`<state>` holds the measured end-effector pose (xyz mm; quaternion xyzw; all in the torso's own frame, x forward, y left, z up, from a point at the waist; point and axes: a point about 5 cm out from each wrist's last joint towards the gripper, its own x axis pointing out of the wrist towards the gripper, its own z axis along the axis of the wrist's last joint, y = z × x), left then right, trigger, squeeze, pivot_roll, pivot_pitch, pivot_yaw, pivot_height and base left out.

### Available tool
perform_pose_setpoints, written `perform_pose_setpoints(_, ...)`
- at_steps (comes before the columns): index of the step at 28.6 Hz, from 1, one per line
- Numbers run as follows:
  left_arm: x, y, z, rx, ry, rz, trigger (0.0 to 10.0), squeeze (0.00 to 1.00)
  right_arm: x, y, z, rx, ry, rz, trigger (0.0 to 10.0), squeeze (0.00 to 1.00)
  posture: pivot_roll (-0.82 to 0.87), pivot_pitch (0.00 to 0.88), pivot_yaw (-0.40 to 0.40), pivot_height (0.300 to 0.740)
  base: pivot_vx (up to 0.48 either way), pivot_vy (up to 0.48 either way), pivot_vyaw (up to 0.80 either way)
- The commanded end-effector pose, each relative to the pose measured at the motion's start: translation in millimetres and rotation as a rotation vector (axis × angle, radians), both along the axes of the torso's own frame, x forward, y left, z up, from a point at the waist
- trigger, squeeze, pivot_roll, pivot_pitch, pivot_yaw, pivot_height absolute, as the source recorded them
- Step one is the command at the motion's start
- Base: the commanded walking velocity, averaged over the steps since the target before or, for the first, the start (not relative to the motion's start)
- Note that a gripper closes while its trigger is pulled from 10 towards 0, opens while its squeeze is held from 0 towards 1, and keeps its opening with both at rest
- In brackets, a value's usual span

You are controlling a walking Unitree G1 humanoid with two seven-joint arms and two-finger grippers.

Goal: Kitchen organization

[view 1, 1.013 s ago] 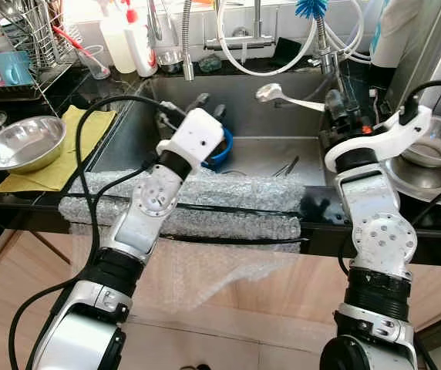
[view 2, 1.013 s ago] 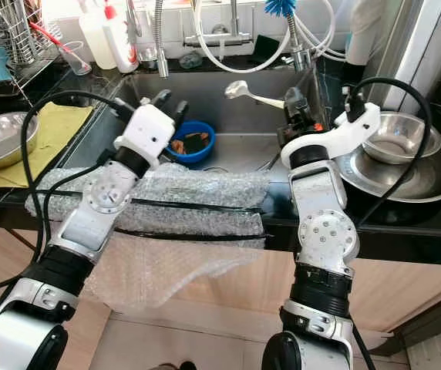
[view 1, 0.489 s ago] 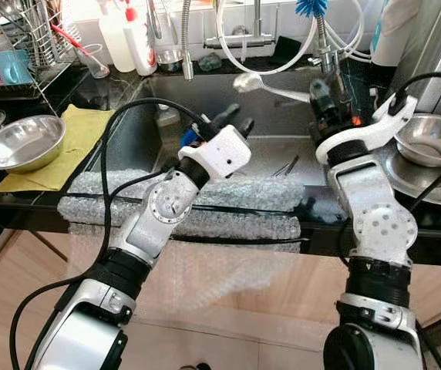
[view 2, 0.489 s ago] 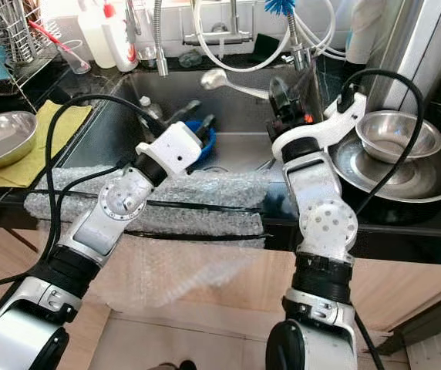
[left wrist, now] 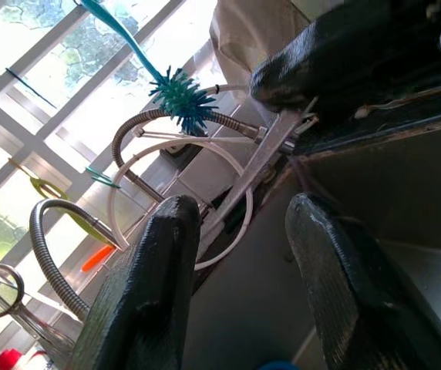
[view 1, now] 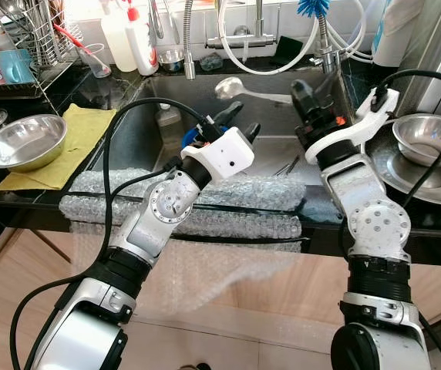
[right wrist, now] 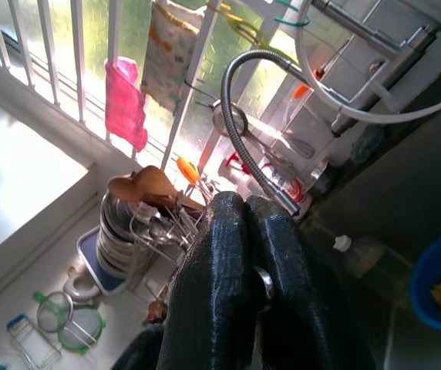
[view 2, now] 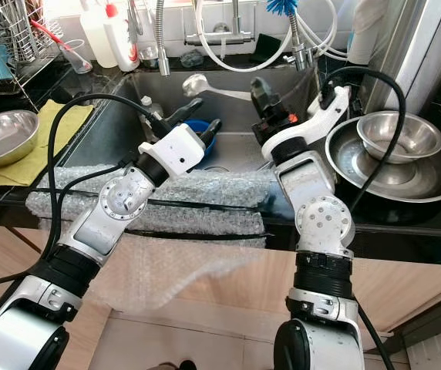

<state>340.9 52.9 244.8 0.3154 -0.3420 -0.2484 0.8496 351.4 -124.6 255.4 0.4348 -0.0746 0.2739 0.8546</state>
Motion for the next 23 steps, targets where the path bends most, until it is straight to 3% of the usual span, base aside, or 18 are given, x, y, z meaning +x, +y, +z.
perform_pose_setpoints(1,0.8,-0.2,3,0.024,-0.018,-0.001,10.0,0.0,-1.4,11.7,-5,-0.023,0.016,0.048,10.0,0.0,-0.06,0.084,0.096,0.74,0.0,0.0,0.0)
perform_pose_setpoints(16,1.1,-3.5,-1,0.077,-0.023,0.0,10.0,0.0,-11.6,27.0,8,-0.007,-0.038,0.109,10.0,0.0,-0.07,0.087,0.097,0.74,0.0,0.0,0.0)
perform_pose_setpoints(23,6.1,3.3,3,0.081,-0.076,0.094,10.0,0.0,-17.5,31.6,17,0.013,-0.06,0.125,10.0,0.0,-0.07,0.089,0.099,0.74,0.0,0.0,0.0)
